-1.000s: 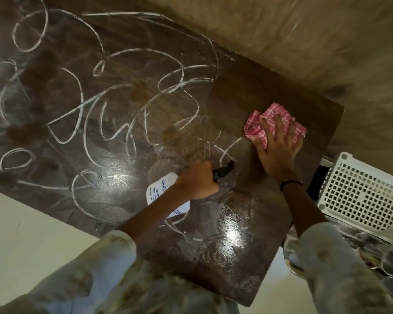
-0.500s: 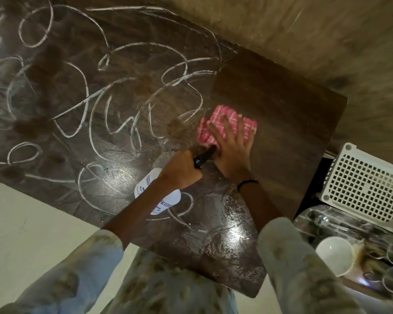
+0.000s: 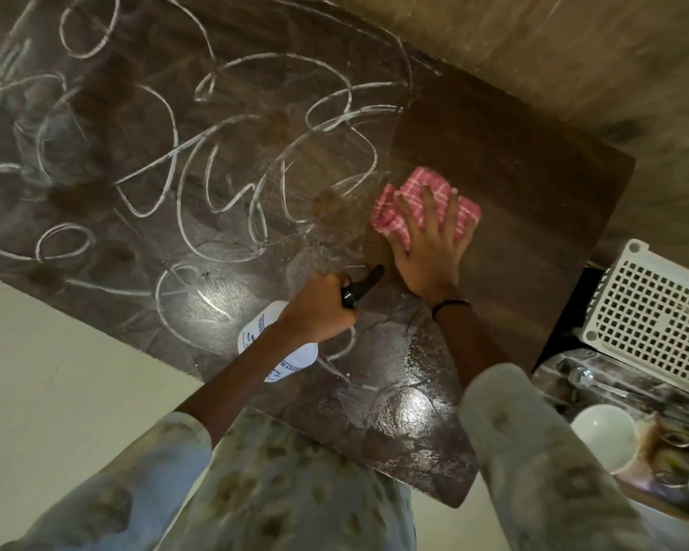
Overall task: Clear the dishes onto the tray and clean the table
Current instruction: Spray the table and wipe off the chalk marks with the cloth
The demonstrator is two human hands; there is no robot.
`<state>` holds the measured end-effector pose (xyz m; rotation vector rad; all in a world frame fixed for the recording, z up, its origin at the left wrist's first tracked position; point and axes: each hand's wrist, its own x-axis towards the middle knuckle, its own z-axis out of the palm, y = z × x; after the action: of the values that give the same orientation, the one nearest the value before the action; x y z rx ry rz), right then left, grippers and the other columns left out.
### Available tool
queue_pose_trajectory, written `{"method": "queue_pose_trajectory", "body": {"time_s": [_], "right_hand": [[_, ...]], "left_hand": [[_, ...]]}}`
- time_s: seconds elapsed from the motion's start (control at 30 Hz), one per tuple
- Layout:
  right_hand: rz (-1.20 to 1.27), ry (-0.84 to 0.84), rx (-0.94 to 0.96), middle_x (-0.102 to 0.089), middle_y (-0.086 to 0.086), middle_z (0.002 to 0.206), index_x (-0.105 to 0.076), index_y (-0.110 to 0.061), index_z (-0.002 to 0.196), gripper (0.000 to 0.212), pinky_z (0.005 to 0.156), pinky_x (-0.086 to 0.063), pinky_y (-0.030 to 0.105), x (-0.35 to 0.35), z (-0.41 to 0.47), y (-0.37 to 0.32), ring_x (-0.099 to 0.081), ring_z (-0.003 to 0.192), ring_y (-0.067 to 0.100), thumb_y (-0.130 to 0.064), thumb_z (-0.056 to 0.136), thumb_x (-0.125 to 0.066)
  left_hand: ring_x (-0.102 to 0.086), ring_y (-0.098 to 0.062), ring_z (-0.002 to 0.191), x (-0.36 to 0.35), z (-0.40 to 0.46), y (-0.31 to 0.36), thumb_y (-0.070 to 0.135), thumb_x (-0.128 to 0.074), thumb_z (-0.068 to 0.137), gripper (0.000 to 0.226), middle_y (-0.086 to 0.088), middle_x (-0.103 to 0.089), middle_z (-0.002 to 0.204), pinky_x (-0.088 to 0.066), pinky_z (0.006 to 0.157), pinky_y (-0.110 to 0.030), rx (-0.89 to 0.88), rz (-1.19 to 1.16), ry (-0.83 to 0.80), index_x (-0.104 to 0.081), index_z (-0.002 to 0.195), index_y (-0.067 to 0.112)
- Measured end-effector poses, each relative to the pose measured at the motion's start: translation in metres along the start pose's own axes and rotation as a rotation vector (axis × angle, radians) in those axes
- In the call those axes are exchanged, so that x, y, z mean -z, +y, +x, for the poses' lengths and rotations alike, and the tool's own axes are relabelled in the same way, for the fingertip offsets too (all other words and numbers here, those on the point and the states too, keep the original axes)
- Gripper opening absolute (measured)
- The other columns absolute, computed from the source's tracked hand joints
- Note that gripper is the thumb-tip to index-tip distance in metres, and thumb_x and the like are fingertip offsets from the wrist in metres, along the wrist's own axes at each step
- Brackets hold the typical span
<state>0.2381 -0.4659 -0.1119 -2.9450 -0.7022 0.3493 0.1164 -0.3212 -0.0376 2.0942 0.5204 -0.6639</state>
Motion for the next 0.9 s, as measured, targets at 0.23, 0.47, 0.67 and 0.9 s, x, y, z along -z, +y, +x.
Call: {"method": "queue_pose_trajectory", "body": {"time_s": [0.23, 0.47, 0.67, 0.9], "right_hand": [[-0.049, -0.016, 0.259, -0.025, 0.000, 0.157, -0.031, -0.041, 0.145, 0.054, 0.111, -0.009, 0.067, -0.004, -0.068, 0.026, -0.013, 0.145, 0.037, -0.058, 0.093, -0.032], [-0.002, -0.029, -0.023, -0.017, 0.001, 0.160, -0.028, -0.040, 0.147, 0.060, 0.108, 0.005, 0.062, 0.005, -0.076, 0.042, -0.005, 0.146, 0.038, -0.062, 0.092, -0.028], [-0.002, -0.053, -0.017, -0.012, -0.002, 0.161, -0.024, -0.042, 0.148, 0.060, 0.108, 0.005, 0.065, 0.004, -0.077, 0.045, 0.000, 0.147, 0.036, -0.064, 0.092, -0.026], [0.000, -0.044, 0.000, -0.014, 0.002, 0.160, -0.027, -0.039, 0.147, 0.059, 0.107, 0.007, 0.066, -0.009, -0.078, -0.002, -0.002, 0.146, 0.039, -0.062, 0.093, -0.028]], "left_hand": [[-0.064, -0.030, 0.066, -0.014, -0.022, -0.013, 0.009, -0.062, 0.074, 0.010, -0.013, -0.064, 0.070, -0.055, 0.062, -0.041, -0.001, 0.043, -0.020, -0.061, 0.083, 0.006], [-0.060, -0.023, 0.065, -0.043, -0.051, -0.022, 0.007, -0.058, 0.071, 0.014, -0.008, -0.059, 0.074, -0.050, 0.055, -0.034, -0.023, 0.059, -0.094, -0.060, 0.084, 0.003], [-0.059, -0.026, 0.062, -0.050, -0.063, -0.027, 0.008, -0.058, 0.074, 0.003, -0.003, -0.053, 0.063, -0.043, 0.055, -0.029, 0.013, 0.061, -0.129, -0.055, 0.076, 0.007], [-0.060, -0.030, 0.060, -0.037, -0.066, -0.039, 0.010, -0.059, 0.071, 0.008, -0.010, -0.060, 0.064, -0.048, 0.054, -0.034, 0.035, 0.059, -0.033, -0.061, 0.077, 0.006]]}}
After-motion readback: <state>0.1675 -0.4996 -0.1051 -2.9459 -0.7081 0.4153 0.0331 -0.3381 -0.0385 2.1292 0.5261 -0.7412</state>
